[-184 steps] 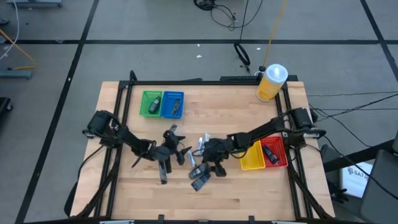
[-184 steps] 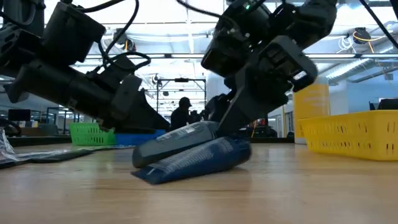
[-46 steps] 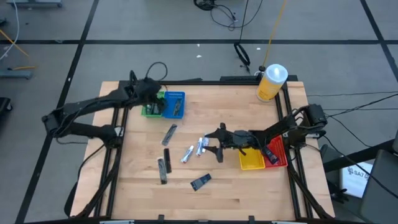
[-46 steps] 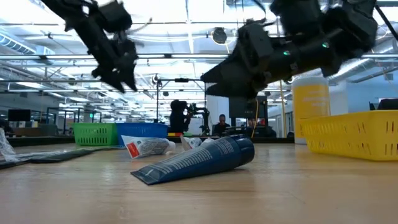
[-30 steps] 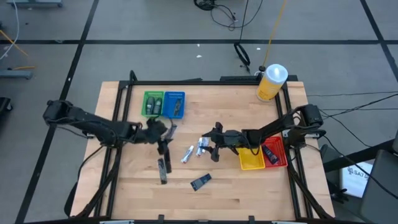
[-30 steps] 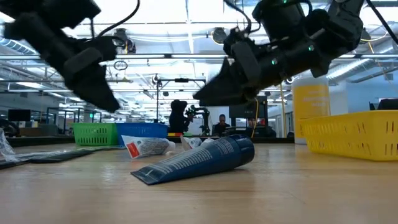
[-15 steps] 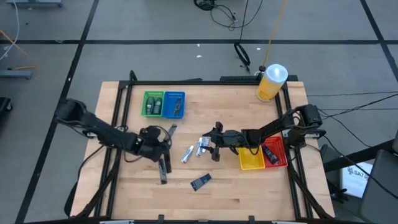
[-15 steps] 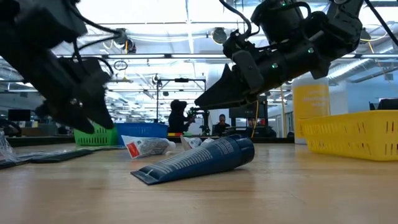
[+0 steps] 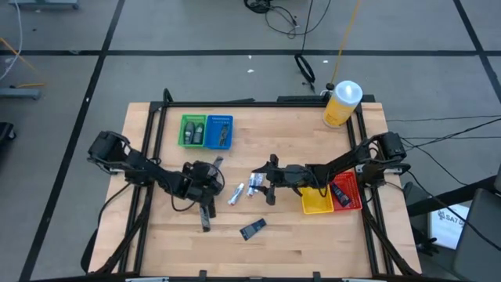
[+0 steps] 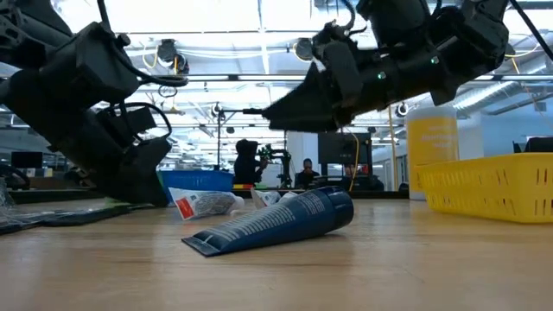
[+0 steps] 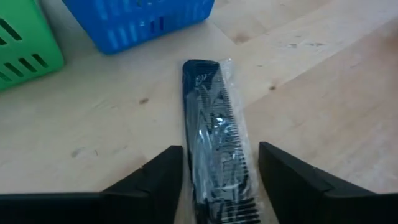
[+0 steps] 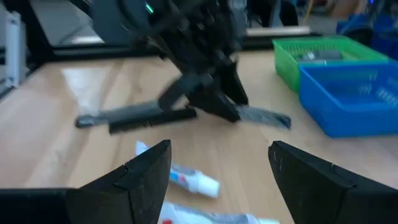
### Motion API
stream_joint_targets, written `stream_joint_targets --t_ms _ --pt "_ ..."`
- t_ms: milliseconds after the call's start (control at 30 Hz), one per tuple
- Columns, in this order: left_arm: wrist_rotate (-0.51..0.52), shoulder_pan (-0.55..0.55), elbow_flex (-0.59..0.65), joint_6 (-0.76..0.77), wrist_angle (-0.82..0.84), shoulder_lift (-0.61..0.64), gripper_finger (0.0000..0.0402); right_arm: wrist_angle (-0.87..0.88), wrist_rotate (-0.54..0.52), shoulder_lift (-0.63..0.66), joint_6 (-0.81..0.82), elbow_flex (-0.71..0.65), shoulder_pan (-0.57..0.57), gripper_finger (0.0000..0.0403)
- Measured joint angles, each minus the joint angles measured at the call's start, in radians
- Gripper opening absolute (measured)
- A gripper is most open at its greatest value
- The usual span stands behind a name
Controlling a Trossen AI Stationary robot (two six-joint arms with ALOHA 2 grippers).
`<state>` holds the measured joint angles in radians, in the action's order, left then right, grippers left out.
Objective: Pick & Place Travel size toiletries
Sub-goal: Put the black comb into the blue bin
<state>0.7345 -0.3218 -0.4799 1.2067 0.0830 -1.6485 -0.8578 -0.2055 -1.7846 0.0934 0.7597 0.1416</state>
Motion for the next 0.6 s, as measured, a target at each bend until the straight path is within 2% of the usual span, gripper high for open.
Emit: stream_joint_targets --t_ms 300,433,600 --pt "-0.044 -0.018 0.002 -0.046 -0.009 0.042 0.0126 -0.035 0.0 0.102 -0.083 0.0 0.061 0.026" --pt "-0.084 -0.042 0.003 -0.062 -0.01 0.085 0.0113 0.008 -0.003 0.186 -0.121 0.0 0.093 0.026" --pt "-0.084 -0.076 0.004 -0.08 -0.005 0.141 0.0106 0.097 -0.003 0.281 -0.149 0.0 0.132 0.026"
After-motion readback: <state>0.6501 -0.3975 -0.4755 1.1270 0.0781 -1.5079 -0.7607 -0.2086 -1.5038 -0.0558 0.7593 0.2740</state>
